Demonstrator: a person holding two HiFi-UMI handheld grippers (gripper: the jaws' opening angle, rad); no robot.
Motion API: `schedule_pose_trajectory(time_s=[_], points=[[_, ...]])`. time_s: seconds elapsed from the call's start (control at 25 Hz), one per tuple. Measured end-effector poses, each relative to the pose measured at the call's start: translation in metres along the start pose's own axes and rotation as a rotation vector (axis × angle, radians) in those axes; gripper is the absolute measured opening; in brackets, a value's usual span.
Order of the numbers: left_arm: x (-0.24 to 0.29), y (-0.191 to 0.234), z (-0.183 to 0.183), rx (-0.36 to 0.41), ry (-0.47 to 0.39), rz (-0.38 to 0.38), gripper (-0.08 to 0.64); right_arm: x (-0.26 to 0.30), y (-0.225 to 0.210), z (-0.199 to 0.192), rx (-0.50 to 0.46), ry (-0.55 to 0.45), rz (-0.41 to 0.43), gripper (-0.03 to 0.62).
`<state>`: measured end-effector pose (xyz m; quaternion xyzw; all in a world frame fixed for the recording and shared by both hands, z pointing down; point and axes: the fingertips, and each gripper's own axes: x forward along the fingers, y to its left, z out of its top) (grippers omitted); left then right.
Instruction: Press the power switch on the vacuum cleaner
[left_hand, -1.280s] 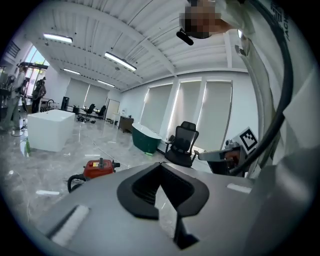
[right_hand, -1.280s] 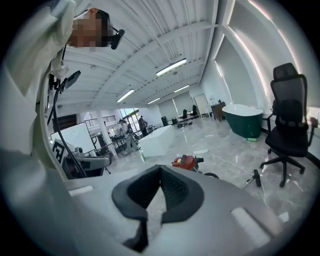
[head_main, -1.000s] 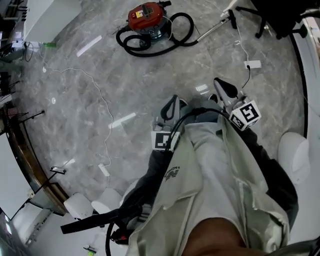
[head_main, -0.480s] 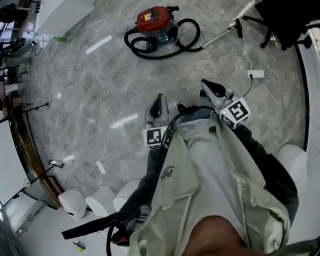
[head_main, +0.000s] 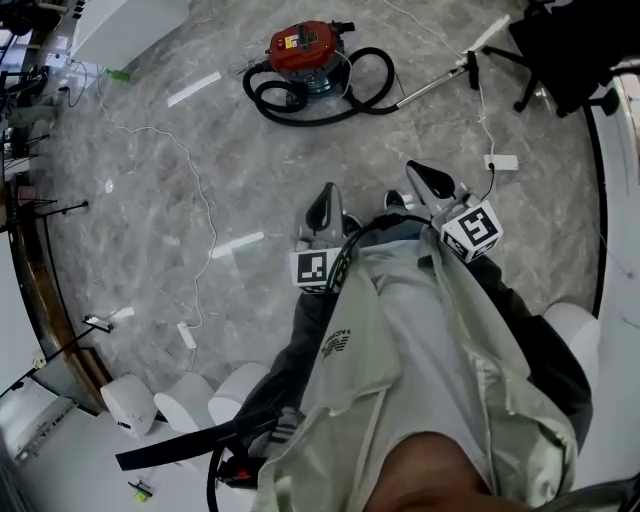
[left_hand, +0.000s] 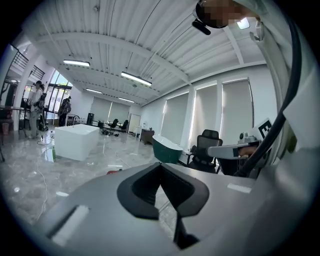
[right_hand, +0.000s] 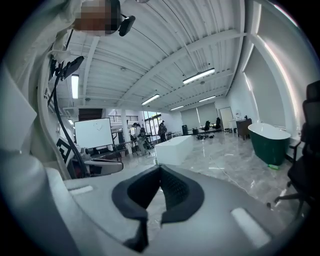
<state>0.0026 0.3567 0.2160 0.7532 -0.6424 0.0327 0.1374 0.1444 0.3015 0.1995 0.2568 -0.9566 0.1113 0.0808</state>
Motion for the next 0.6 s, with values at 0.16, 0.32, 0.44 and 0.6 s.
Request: schedule_pose_trajectory(time_s=[0.16, 0.32, 0.44, 0.6], points=[[0.001, -0.003, 0.001, 0.015, 0.012, 0.000, 0.000, -0.001, -0.002, 0.002, 0.006, -0.003, 0.001, 0.000], [-0.014, 0.016, -0.046, 0.026, 0.028, 0.004, 0.000, 0.002, 0.007, 0.002, 0.005, 0.008, 0.009, 0.000], [-0.014, 0.020, -0.076, 0.035, 0.031, 0.007, 0.000, 0.001, 0.006, -0.002, -0.005, 0.008, 0.015, 0.000], [0.002, 0.006, -0.048, 0.027, 0.039, -0.010, 0.000, 0.003, 0.000, -0.007, -0.025, 0.004, 0.016, 0.000]])
